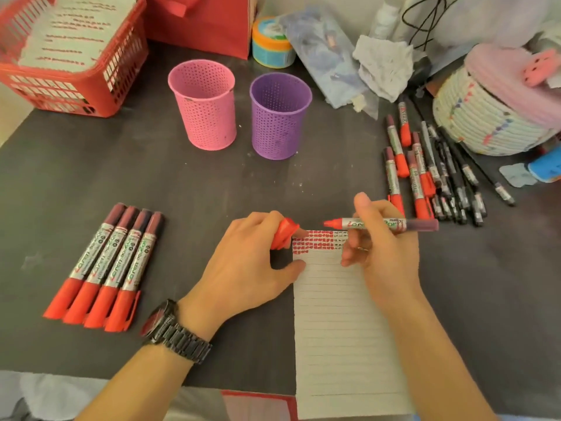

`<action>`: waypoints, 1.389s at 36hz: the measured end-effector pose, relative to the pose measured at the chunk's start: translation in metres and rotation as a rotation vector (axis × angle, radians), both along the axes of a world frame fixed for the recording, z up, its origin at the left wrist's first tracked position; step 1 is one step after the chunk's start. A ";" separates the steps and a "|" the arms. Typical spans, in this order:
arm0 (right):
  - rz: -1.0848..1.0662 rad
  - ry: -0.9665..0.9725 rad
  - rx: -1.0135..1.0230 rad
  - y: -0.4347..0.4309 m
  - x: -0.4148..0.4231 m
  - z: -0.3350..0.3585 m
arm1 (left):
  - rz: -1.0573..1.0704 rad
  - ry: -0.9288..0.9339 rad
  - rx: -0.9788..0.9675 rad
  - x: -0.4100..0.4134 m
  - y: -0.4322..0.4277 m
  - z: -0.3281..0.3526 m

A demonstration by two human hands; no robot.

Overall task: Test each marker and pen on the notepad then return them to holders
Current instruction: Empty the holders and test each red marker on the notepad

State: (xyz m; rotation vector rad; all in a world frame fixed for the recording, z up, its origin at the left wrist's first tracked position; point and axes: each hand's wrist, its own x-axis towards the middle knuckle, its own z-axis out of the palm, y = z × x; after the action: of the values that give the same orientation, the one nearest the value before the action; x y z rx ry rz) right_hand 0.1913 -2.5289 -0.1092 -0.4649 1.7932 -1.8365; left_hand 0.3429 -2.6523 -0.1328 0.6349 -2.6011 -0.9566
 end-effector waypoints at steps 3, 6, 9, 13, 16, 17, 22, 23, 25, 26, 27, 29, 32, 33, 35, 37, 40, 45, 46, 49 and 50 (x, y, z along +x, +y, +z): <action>-0.034 0.196 0.071 -0.002 0.007 -0.012 | 0.022 -0.007 0.008 0.000 -0.001 -0.001; -0.073 0.322 0.120 -0.001 0.009 -0.020 | 0.031 -0.007 0.027 -0.001 -0.002 -0.001; -0.079 0.359 0.147 0.000 0.010 -0.024 | 0.028 -0.007 0.038 -0.002 -0.002 -0.001; -0.084 0.362 0.155 -0.001 0.010 -0.025 | 0.016 -0.020 0.040 -0.001 -0.001 0.000; -0.090 0.365 0.158 -0.001 0.009 -0.025 | 0.019 -0.015 0.038 -0.002 -0.002 0.001; -0.090 0.367 0.156 -0.001 0.009 -0.025 | 0.023 -0.018 0.040 -0.002 -0.002 0.002; -0.094 0.379 0.164 -0.002 0.010 -0.024 | 0.044 -0.032 0.040 -0.002 -0.003 0.001; -0.093 0.382 0.167 -0.002 0.010 -0.024 | 0.046 -0.034 0.039 -0.002 -0.003 0.001; -0.089 0.385 0.175 -0.002 0.010 -0.024 | 0.046 -0.044 0.036 -0.002 -0.003 0.001; -0.090 0.385 0.181 -0.002 0.011 -0.023 | 0.047 -0.053 0.037 -0.002 -0.003 0.001; -0.094 0.385 0.185 -0.003 0.011 -0.023 | 0.049 -0.061 0.039 -0.002 -0.003 0.001; -0.097 0.385 0.191 -0.003 0.011 -0.023 | 0.051 -0.074 0.045 -0.002 -0.003 0.001; -0.092 0.388 0.194 -0.004 0.011 -0.023 | 0.053 -0.082 0.050 -0.001 -0.004 0.001; -0.092 0.388 0.193 -0.004 0.011 -0.023 | 0.052 -0.082 0.049 -0.001 -0.004 0.001; -0.090 0.391 0.193 -0.004 0.011 -0.023 | 0.051 -0.085 0.047 -0.001 -0.004 0.001; -0.084 0.401 0.203 -0.004 0.011 -0.023 | 0.051 -0.092 0.046 -0.001 -0.004 0.001; -0.077 0.416 0.207 -0.003 0.011 -0.023 | 0.047 -0.095 0.042 -0.001 -0.004 0.001; -0.079 0.414 0.207 -0.003 0.011 -0.022 | 0.046 -0.096 0.042 -0.001 -0.004 0.001; -0.083 0.412 0.205 -0.003 0.011 -0.022 | 0.046 -0.094 0.040 -0.001 -0.004 0.001; -0.088 0.405 0.196 -0.004 0.012 -0.022 | 0.046 -0.098 0.041 -0.001 -0.004 0.001; -0.087 0.404 0.195 -0.004 0.012 -0.022 | 0.045 -0.098 0.042 -0.001 -0.004 0.001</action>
State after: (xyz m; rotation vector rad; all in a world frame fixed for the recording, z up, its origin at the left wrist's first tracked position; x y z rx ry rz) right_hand 0.2029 -2.5326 -0.1316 -0.7325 2.2665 -1.6875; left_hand 0.3416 -2.6560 -0.1320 0.7665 -2.6457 -0.9918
